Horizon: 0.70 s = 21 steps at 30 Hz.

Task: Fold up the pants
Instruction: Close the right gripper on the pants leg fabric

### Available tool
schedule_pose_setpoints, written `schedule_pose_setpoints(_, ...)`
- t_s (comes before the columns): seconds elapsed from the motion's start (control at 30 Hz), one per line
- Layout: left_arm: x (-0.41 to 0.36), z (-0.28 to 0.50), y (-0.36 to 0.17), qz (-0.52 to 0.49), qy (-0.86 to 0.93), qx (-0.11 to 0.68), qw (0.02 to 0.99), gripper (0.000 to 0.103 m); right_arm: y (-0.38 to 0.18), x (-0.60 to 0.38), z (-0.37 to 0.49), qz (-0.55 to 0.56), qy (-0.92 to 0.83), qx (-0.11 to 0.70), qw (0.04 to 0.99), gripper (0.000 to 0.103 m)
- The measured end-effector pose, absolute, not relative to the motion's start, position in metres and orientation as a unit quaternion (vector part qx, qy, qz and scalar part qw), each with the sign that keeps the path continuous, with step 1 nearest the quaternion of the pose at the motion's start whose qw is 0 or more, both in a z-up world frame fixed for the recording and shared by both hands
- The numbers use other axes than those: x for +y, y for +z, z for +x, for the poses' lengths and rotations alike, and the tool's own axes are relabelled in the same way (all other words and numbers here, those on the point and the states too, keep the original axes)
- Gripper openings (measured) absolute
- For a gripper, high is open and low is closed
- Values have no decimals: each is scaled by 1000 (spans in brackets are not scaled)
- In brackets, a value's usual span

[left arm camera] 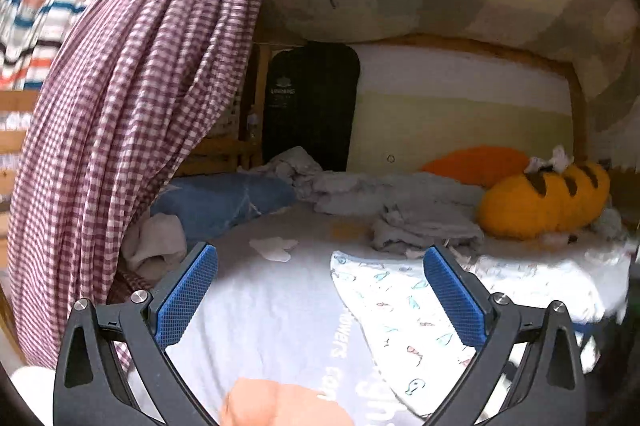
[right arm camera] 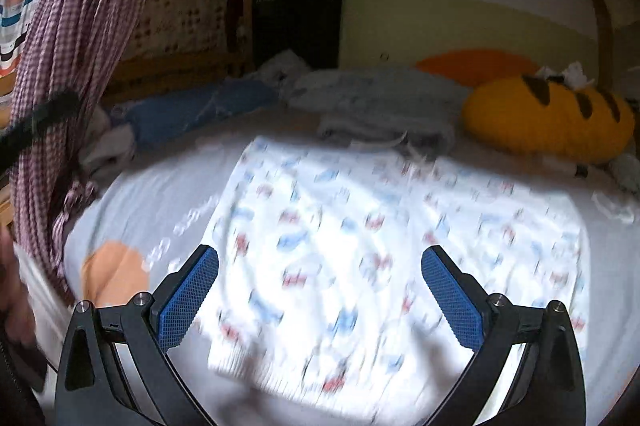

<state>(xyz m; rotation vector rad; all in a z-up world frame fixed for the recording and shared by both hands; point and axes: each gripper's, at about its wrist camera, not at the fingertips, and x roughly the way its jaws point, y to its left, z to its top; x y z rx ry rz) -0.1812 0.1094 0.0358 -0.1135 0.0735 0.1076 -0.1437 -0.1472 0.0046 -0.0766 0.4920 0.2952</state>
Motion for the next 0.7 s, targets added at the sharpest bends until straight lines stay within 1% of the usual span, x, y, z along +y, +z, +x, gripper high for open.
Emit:
schedule_pose_setpoints(0.03, 113, -181, 36, -69, 49, 39, 996, 102, -2, -144, -147, -44, 152, 246, 956, 96)
schedule_pose_setpoints(0.07, 116, -179, 35, -77, 46, 42, 995, 102, -7, -142, -148, -51, 154, 248, 955, 89)
schedule_pose_setpoints(0.1, 119, -176, 34, -82, 43, 45, 995, 102, -12, -140, -148, -56, 158, 252, 953, 85)
schedule_pose_setpoints(0.17, 119, -172, 30, -82, 46, 52, 994, 102, -23, -133, -147, -63, 189, 262, 944, 66)
schedule_pose_setpoints(0.2, 118, -172, 28, -81, 46, 51, 994, 102, -27, -131, -147, -65, 199, 267, 941, 61)
schedule_pose_setpoints(0.23, 117, -171, 26, -80, 47, 50, 994, 102, -32, -127, -147, -68, 217, 274, 934, 52)
schedule_pose_setpoints(0.27, 116, -171, 25, -79, 48, 49, 995, 102, -34, -125, -148, -69, 228, 276, 931, 49)
schedule_pose_setpoints(0.33, 113, -167, 23, -74, 48, 53, 995, 102, -37, -118, -152, -79, 244, 270, 928, 49)
schedule_pose_setpoints(0.43, 110, -161, 21, -68, 48, 55, 995, 102, -40, -109, -158, -93, 262, 267, 923, 45)
schedule_pose_setpoints(0.53, 107, -158, 21, -66, 48, 59, 995, 102, -46, -103, -159, -97, 276, 277, 915, 35)
schedule_pose_setpoints(0.7, 104, -153, 18, -67, 49, 66, 994, 102, -58, -96, -162, -144, 265, 278, 912, 34)
